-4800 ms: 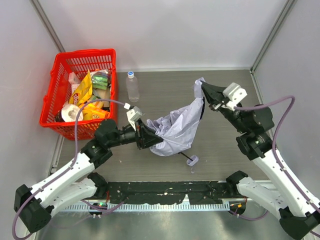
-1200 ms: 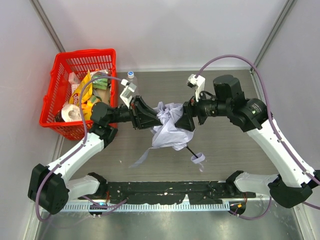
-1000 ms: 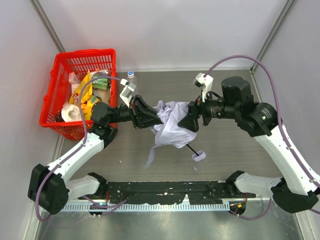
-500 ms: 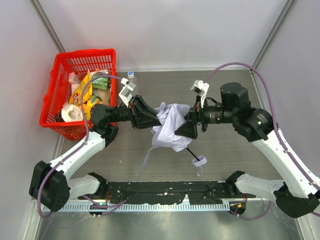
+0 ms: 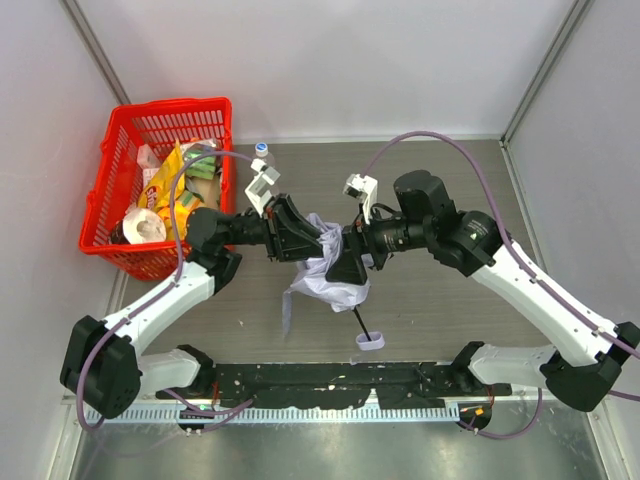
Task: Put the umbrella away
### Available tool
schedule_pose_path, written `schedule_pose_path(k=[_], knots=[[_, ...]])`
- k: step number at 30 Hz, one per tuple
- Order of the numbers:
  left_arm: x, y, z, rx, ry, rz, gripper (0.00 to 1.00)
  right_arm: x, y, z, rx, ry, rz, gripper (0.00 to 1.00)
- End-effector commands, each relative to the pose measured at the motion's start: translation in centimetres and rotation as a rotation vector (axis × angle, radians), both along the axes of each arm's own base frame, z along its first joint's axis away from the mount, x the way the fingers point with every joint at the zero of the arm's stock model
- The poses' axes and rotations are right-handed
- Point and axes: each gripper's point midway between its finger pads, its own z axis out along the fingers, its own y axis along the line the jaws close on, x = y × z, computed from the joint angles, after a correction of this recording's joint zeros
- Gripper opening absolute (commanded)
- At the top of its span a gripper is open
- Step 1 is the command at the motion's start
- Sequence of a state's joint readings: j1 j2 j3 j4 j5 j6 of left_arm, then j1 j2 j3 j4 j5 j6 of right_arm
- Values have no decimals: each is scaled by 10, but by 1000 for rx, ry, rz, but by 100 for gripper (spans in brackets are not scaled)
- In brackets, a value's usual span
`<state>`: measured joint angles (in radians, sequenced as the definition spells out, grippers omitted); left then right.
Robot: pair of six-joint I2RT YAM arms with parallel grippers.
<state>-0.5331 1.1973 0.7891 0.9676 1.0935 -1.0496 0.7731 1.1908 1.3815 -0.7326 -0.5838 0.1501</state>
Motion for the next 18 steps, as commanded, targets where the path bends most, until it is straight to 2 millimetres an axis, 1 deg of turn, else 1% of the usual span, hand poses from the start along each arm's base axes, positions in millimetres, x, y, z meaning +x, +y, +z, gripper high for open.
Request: schedule_pose_path(k=[1, 3, 4, 5, 6, 7, 8, 9, 12, 14, 15, 18], knots=[[-15, 6, 59, -161, -146, 41, 0, 6, 11, -15, 0, 7, -5, 85], [-19, 5, 61, -175, -153, 48, 0, 5, 18, -10, 41, 20, 7, 85], [-19, 4, 62, -179, -160, 56, 0, 7, 21, 3, 96, -12, -2, 85], [-19, 4, 61, -183, -163, 67, 0, 8, 22, 1, 120, 21, -31, 85], [-18, 4, 61, -188, -159, 85, 0, 7, 26, 21, 211, 2, -42, 85], [-17, 5, 61, -191, -162, 98, 0, 6, 28, 17, 237, 16, -44, 85], [-17, 5, 61, -192, -162, 109, 0, 6, 30, 32, 302, 6, -50, 85], [-14, 6, 61, -198, -164, 131, 0, 6, 31, 31, 318, 2, -43, 85], [-15, 7, 64, -216, -174, 151, 0, 3, 34, 35, 367, 12, -31, 86], [-15, 6, 66, -225, -176, 157, 0, 7, 34, 38, 413, -16, -58, 85], [-16, 5, 66, -227, -180, 155, 0, 9, 34, 45, 458, -49, -68, 85], [-17, 1, 68, -237, -178, 155, 0, 12, 39, 47, 498, -50, -81, 85]])
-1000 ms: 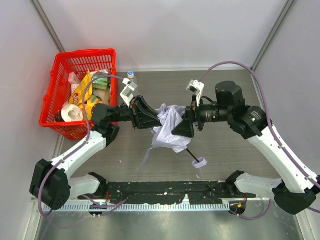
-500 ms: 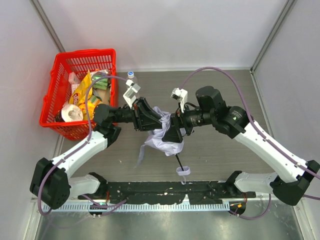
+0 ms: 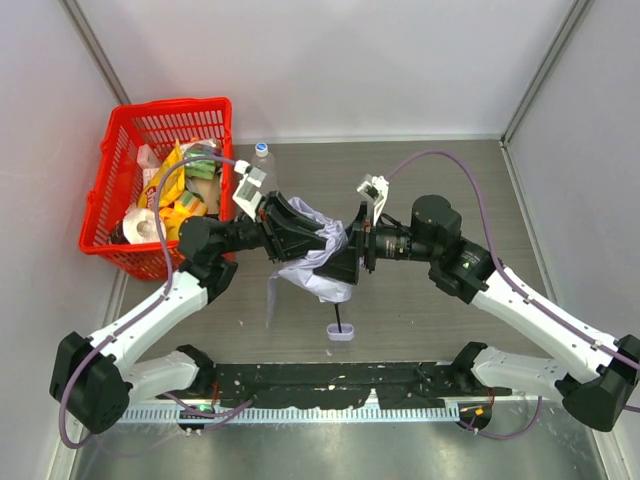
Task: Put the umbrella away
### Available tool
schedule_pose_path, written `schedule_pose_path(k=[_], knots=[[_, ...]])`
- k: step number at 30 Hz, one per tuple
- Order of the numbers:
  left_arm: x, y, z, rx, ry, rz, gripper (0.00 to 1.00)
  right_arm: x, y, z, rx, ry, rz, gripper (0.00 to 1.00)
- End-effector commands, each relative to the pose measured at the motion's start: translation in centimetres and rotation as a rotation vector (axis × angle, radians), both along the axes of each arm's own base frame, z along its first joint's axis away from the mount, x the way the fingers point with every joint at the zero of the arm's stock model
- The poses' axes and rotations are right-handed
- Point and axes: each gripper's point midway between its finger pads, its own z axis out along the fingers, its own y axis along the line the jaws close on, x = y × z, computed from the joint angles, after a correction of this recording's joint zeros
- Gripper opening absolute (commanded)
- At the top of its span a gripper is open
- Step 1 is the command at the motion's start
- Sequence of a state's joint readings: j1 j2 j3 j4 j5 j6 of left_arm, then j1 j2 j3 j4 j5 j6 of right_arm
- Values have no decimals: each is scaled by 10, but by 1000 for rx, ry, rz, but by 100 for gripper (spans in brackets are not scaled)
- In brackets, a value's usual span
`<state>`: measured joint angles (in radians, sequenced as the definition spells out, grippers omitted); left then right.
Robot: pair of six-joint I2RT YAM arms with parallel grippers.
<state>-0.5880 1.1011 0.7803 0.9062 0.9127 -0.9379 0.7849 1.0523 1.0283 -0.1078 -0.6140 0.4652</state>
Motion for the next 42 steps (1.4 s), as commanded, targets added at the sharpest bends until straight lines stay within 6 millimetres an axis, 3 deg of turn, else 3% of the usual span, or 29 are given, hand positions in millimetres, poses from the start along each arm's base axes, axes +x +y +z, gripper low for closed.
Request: schedule_pose_path(k=[1, 2, 4, 5, 7, 8, 10, 13, 14, 15, 16, 17, 18, 20, 22, 25, 26, 28, 29, 30, 31, 32, 33, 34, 35, 37, 38, 39, 42], knots=[[-17, 0, 38, -129, -110, 18, 0, 13, 14, 31, 149, -71, -51, 84], [-17, -1, 37, -127, -110, 15, 0, 14, 16, 31, 151, -77, -60, 79], [-17, -2, 35, -128, -104, 20, 0, 11, 17, 37, 182, -102, -64, 58], [-17, -2, 34, -130, -100, 26, 0, 11, 18, 40, 190, -110, -65, 40], [-16, -1, 32, -128, -96, 29, 0, 12, 17, 41, 192, -122, -74, 28], [-16, -1, 32, -131, -95, 33, 0, 12, 15, 43, 208, -135, -83, 15], [-15, -1, 31, -129, -93, 37, 0, 8, 12, 46, 232, -153, -81, 1], [-11, -3, 30, -122, -82, 51, 0, 9, 4, 53, 219, -182, -112, 1], [-7, -3, 29, -106, -65, 73, 1, 12, 1, 44, 169, -174, -138, 1], [0, -4, 29, -90, -59, 109, 10, 20, -5, 48, 150, -185, -194, 1], [9, -2, 26, -65, -43, 164, 26, 23, -11, 27, 53, -178, -213, 1], [16, 2, 27, -54, -42, 225, 42, 30, -18, 29, 27, -193, -267, 1], [25, 6, 22, -23, -40, 293, 52, 33, -26, 10, -65, -193, -287, 1], [42, 22, 17, 31, -24, 438, 68, 48, -48, -6, -204, -210, -376, 1], [63, 46, 13, 89, 9, 615, 75, 63, -74, -17, -341, -242, -466, 1], [89, 85, -4, 223, 122, 869, 79, 112, -144, -24, -662, -297, -764, 1], [95, 97, -14, 272, 169, 940, 85, 124, -162, -28, -786, -346, -802, 1], [96, 106, -25, 353, 217, 978, 90, 168, -234, -21, -1149, -406, -1095, 1], [94, 106, -27, 369, 228, 971, 91, 178, -247, 2, -1233, -477, -1163, 1], [90, 104, -27, 365, 227, 947, 91, 188, -269, 10, -1393, -492, -1287, 1], [86, 102, -25, 351, 220, 928, 91, 201, -277, 33, -1455, -571, -1353, 0], [82, 101, -24, 331, 214, 910, 91, 211, -291, 29, -1574, -565, -1409, 1], [77, 99, -22, 313, 210, 891, 91, 224, -290, 44, -1576, -623, -1448, 1], [72, 100, -19, 296, 204, 875, 91, 236, -286, 29, -1626, -633, -1434, 1], [67, 100, -18, 283, 206, 860, 91, 246, -282, 33, -1610, -666, -1472, 1], [58, 99, -21, 272, 217, 829, 91, 259, -259, -3, -1697, -691, -1432, 1], [56, 98, -25, 275, 226, 820, 91, 261, -245, -32, -1721, -699, -1433, 1], [53, 100, -31, 284, 232, 818, 90, 258, -236, -44, -1760, -717, -1420, 1], [51, 107, -43, 293, 253, 846, 88, 255, -209, -121, -1785, -739, -1328, 1]])
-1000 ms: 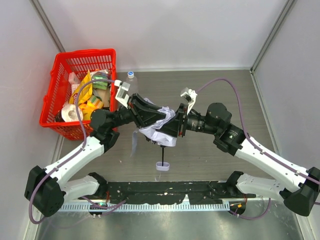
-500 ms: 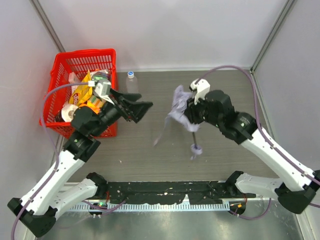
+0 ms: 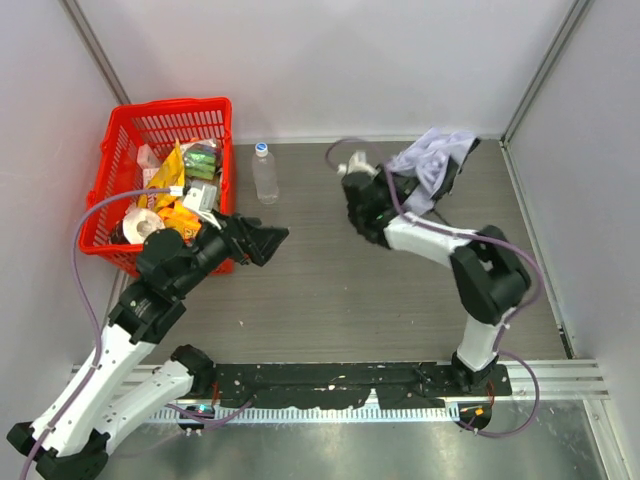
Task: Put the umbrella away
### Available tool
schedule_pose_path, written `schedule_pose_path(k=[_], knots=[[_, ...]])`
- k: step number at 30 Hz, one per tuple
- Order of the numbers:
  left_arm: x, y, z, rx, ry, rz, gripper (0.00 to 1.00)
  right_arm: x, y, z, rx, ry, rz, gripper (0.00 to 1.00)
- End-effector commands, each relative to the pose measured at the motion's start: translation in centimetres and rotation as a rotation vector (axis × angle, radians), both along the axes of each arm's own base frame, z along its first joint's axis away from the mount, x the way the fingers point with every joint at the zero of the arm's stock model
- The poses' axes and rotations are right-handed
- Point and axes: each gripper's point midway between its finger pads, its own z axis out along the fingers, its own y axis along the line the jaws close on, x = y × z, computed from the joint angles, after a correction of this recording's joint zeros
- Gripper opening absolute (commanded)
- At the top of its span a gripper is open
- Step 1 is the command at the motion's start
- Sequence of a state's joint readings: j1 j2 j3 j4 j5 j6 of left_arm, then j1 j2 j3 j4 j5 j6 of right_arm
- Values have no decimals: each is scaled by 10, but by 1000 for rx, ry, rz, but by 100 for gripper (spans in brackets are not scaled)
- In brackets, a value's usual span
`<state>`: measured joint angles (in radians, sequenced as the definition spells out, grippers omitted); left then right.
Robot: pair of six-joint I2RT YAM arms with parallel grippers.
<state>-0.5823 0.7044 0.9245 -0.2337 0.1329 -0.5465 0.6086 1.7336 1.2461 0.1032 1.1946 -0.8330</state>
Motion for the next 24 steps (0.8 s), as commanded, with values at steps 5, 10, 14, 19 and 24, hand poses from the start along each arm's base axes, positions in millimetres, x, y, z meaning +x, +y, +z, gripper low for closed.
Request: schedule_pose_path(k=[5, 10, 14, 19, 24], knots=[[-15, 7, -27, -15, 62, 0, 87, -42, 61, -128, 2, 227, 100, 1], [-12, 0, -49, -9, 129, -19, 83, -94, 103, -219, 314, 705, 252, 1], [-13, -9, -62, -5, 183, -60, 71, -165, 147, -259, 598, 1118, 401, 1], [-21, -17, -72, -64, 215, -110, 58, -221, 180, -266, 951, 1434, 504, 1], [-25, -32, -82, -144, 268, -168, 59, -238, 197, -246, 1252, 1579, 571, 1]])
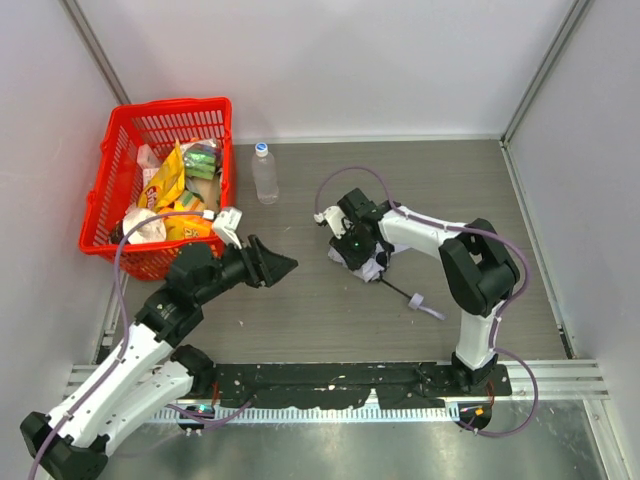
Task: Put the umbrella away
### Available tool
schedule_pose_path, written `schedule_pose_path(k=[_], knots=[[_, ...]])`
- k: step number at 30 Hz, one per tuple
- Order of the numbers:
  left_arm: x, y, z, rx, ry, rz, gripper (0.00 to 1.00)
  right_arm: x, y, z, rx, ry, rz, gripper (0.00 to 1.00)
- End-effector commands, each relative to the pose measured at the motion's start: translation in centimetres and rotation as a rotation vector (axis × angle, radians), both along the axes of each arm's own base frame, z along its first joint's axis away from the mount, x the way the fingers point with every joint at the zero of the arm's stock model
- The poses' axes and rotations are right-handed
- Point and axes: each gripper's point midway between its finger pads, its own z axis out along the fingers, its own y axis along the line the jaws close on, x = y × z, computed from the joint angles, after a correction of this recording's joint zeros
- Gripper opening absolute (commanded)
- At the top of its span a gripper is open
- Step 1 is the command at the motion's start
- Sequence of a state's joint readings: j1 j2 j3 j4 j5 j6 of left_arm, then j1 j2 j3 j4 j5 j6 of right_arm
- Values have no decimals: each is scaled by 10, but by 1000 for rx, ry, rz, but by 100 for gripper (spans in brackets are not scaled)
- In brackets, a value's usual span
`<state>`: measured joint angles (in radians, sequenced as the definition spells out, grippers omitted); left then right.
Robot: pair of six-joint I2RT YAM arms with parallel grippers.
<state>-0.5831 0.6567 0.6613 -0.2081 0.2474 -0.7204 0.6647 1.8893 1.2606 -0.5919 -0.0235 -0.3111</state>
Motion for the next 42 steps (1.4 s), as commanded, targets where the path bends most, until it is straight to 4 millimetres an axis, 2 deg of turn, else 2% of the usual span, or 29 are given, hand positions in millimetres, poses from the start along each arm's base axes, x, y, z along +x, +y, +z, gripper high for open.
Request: schedule_pose_path(k=[1, 4, 6, 7, 10, 13, 14, 18, 20, 23, 28, 33, 37, 39, 42], knots=[[-3, -17, 12, -123, 16, -39, 61, -124, 56, -17, 430, 696, 59, 1], [6, -21, -13, -145, 148, 55, 73, -120, 54, -25, 423, 711, 44, 1], [4, -35, -29, -158, 224, 78, 78, -120, 54, -29, 444, 726, 43, 1], [5, -38, -41, -153, 279, 118, 78, -120, 54, -29, 452, 734, 31, 1], [6, -44, -76, -158, 421, 249, 66, -118, 53, -32, 450, 740, 13, 1], [3, -34, -106, -190, 534, 393, 63, -114, 51, -34, 452, 733, -20, 1], [3, -28, -115, -200, 550, 437, 65, -113, 50, -34, 454, 730, -28, 1], [6, -19, -135, -258, 663, 565, 84, -106, 48, -35, 432, 676, -49, 1], [4, -28, -145, -262, 751, 577, 87, -100, 48, -34, 432, 641, -60, 1], [6, -37, -161, -252, 838, 618, 97, -93, 53, -27, 463, 587, -64, 1], [30, -58, -164, -342, 794, 601, 100, -96, 59, -27, 479, 568, -48, 1], [51, -48, -151, -404, 591, 593, 100, -103, 62, -27, 487, 595, -13, 1], [54, -47, -164, -357, 600, 583, 100, -106, 64, -23, 498, 599, 11, 1], [58, -55, -170, -381, 617, 558, 100, -106, 64, -22, 500, 594, 13, 1], [66, -73, -162, -409, 587, 473, 100, -105, 65, -22, 503, 593, 18, 1]])
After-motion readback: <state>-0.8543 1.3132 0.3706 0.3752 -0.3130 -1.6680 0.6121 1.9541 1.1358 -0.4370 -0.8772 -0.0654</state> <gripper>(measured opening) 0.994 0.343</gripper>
